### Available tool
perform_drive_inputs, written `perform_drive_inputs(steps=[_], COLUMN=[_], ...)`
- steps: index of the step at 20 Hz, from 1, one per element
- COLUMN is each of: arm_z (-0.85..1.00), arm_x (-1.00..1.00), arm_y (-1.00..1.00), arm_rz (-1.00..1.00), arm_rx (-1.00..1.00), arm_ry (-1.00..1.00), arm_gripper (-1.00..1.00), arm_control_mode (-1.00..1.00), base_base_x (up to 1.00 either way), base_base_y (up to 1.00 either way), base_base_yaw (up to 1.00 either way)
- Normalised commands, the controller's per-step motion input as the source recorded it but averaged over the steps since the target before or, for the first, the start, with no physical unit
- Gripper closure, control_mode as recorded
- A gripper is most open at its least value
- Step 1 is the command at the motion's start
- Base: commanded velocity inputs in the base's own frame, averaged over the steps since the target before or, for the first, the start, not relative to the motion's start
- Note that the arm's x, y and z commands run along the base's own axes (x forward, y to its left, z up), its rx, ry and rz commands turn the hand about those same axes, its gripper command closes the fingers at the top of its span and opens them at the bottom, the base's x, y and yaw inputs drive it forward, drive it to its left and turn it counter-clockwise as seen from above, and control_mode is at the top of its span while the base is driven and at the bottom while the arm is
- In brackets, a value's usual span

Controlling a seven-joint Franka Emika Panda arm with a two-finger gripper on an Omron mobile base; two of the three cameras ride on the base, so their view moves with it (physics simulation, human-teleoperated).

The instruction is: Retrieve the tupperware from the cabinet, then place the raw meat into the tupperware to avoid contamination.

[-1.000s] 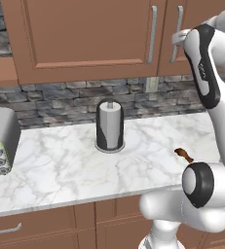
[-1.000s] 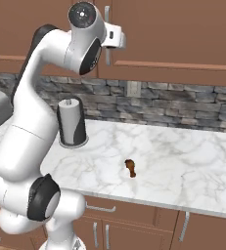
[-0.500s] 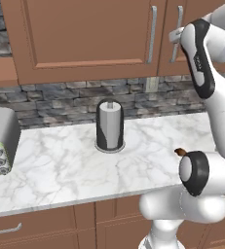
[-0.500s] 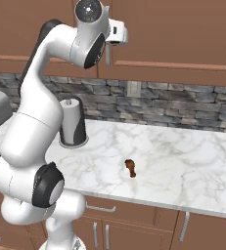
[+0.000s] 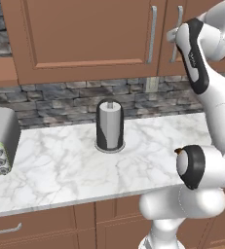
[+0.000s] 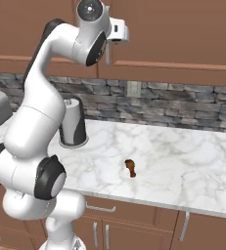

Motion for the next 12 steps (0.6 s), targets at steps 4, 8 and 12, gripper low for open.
perform_drive_inputs(steps=[4,8,12], arm_z=[0.00,0.00,0.00], arm_x=[0.29,0.29,0.29], arm_y=[0.00,0.00,0.00], arm_rz=[0.00,0.00,0.00], arm_rx=[0.00,0.00,0.00], arm_ry=[0.01,0.01,0.02], arm_gripper=[-1.00,-1.00,-1.00], arm_control_mode=[-1.00,-1.00,-1.00], base_base_x=[0.00,0.00,0.00], base_base_y=[0.00,0.00,0.00], base_base_yaw=[0.00,0.00,0.00])
